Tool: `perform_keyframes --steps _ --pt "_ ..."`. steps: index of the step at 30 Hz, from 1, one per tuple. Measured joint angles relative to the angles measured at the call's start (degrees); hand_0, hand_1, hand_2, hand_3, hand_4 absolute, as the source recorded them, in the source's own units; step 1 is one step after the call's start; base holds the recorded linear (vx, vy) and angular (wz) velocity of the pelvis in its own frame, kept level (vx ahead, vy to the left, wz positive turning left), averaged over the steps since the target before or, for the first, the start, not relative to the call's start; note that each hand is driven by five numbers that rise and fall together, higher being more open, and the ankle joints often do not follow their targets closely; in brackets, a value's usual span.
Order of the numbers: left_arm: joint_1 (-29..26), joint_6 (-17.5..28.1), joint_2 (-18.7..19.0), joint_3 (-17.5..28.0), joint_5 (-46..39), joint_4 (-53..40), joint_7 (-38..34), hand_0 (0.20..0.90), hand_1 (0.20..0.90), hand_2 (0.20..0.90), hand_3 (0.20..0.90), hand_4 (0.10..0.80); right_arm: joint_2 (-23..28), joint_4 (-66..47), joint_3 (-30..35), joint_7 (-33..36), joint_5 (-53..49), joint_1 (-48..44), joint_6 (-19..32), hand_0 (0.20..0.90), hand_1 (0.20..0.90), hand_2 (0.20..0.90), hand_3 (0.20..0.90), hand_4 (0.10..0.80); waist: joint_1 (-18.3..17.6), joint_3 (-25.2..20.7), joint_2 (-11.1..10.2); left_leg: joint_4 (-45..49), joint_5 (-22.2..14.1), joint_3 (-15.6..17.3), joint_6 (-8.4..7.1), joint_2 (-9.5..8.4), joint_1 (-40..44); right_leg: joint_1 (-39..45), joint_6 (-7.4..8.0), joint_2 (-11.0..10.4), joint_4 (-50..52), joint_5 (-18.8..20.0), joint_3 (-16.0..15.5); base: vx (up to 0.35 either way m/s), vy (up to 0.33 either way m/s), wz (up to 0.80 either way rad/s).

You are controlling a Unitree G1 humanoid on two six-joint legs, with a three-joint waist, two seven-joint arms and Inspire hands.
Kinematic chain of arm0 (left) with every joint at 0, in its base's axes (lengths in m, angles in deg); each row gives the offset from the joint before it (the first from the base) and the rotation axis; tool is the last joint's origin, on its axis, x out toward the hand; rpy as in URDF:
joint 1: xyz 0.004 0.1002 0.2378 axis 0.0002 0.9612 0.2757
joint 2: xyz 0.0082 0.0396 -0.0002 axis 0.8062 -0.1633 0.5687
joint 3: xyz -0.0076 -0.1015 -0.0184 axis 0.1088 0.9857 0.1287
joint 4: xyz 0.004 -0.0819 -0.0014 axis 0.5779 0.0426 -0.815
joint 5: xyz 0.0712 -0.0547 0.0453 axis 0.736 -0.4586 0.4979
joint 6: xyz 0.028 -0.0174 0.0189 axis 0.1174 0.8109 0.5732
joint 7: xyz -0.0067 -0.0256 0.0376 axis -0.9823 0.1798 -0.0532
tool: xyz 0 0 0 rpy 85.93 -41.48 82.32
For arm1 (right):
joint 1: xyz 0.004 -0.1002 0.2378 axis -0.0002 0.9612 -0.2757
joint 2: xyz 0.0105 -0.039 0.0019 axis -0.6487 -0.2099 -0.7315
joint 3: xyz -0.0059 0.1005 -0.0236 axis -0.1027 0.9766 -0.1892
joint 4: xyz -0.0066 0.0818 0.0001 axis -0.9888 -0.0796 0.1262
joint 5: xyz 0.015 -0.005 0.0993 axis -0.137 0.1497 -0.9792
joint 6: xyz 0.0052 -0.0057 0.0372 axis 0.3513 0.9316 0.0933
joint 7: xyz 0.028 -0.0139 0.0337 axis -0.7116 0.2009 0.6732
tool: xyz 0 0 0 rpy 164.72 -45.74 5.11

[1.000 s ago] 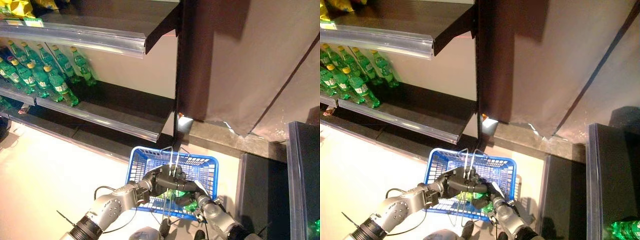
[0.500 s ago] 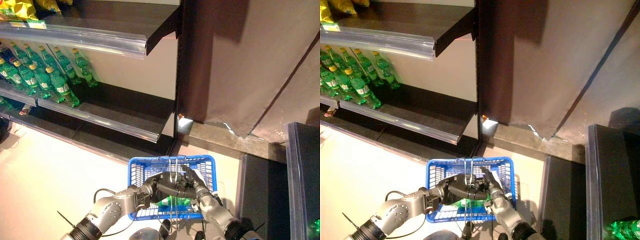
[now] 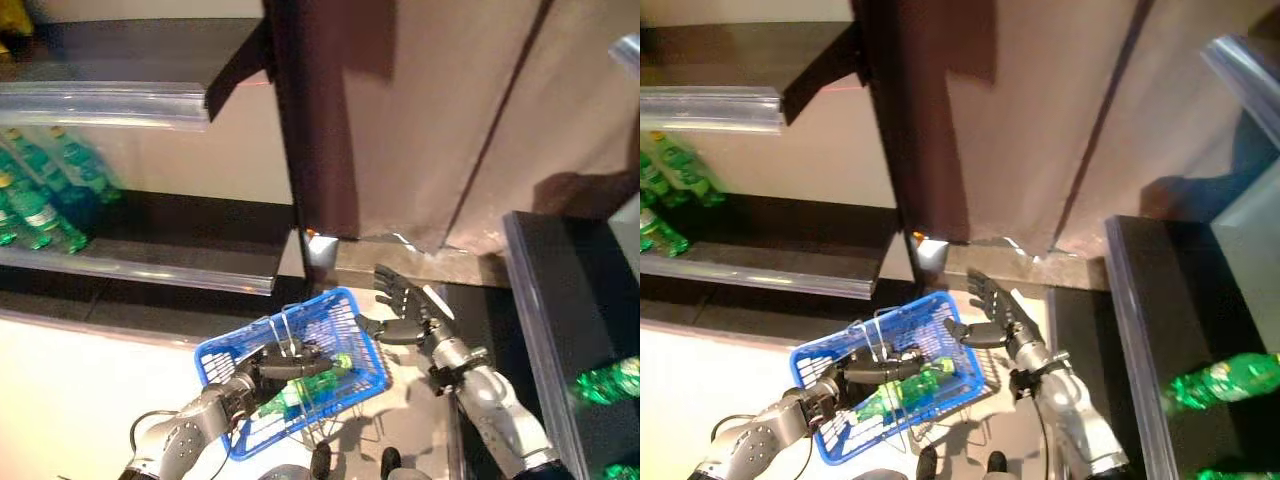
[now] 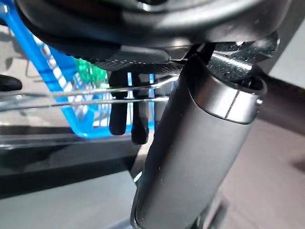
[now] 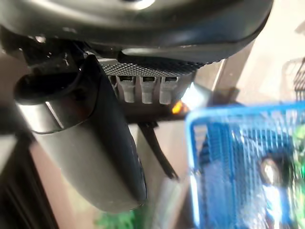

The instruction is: Pick up the drink and place into the basket.

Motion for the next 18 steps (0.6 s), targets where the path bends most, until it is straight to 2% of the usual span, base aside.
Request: perform_keyframes --steps 5,9,12,14,15,17,18 --pt "1.8 4.1 -1.1 3.1 0.0 4.0 -1.3 0.300 0.300 0.300 0.200 0.100 -0.3 -1.0 4.5 -2.0 -2.0 2.3 0.6 0.900 0.900 0.900 0.900 0.800 -0.9 0.1 -0.8 0.0 -0.5 4.1 0.48 0.67 0.2 -1.7 -0.28 0.8 0.0 1.2 3.7 -0.064 0.057 -0.46" --pt "3.0 8.5 -6.4 8.5 -1.1 10.9 -1.8 0.300 0.300 0.300 0.200 0.100 -2.5 -0.5 5.8 -3.9 -4.5 5.6 0.5 0.900 0.900 0.900 0.900 0.800 -2.3 0.2 -1.2 0.0 -1.1 7.1 0.66 0.94 1.1 -2.7 0.18 1.2 0.0 1.3 7.3 -0.059 0.065 -0.41" --pt "3.7 10.2 -7.8 9.6 -2.5 13.5 -2.5 0.300 0.300 0.300 0.200 0.100 -4.7 1.7 5.9 -4.3 -6.0 6.0 0.5 0.900 0.900 0.900 0.900 0.800 -3.3 0.2 -1.9 0.0 -1.3 8.9 0.69 0.93 1.1 -3.6 0.37 1.1 0.1 1.9 8.1 -0.048 0.035 -0.43" --pt "3.9 12.8 -10.1 11.2 -3.7 16.7 -2.7 0.300 0.300 0.300 0.200 0.100 -6.8 6.0 6.1 -4.5 -7.1 6.0 0.3 0.900 0.900 0.900 0.900 0.800 -3.6 0.0 -2.5 0.0 -1.6 10.5 0.65 1.17 1.2 -4.5 0.37 1.4 0.6 1.9 9.2 -0.050 -0.005 -0.41" --pt "3.9 14.3 -11.0 12.2 -4.8 18.3 -2.9 0.300 0.300 0.300 0.200 0.100 -7.3 8.5 5.9 -5.0 -7.1 6.0 0.2 0.900 0.900 0.900 0.900 0.800 -3.5 0.0 -3.1 0.0 -1.8 12.1 0.61 1.32 1.3 -5.3 0.41 1.4 0.7 2.4 9.0 -0.078 -0.033 -0.69" --pt "3.9 15.9 -11.9 13.9 -6.0 20.2 -2.9 0.300 0.300 0.300 0.200 0.100 -8.3 11.5 5.9 -5.3 -6.9 5.6 0.0 0.900 0.900 0.900 0.900 0.800 -2.8 0.1 -3.6 0.0 -2.0 14.0 0.82 1.56 1.7 -6.1 0.24 1.0 0.8 3.2 6.6 -0.069 -0.046 -0.69" --pt "4.0 16.7 -12.1 15.1 -7.2 22.5 -3.0 0.300 0.300 0.300 0.200 0.100 -9.2 14.4 5.8 -5.8 -6.9 5.7 -0.2 0.900 0.900 0.900 0.900 0.800 -2.8 -0.2 -4.2 0.0 -2.5 16.2 0.43 1.90 2.2 -6.5 0.25 0.2 0.6 3.2 3.6 -0.050 -0.048 -0.60"
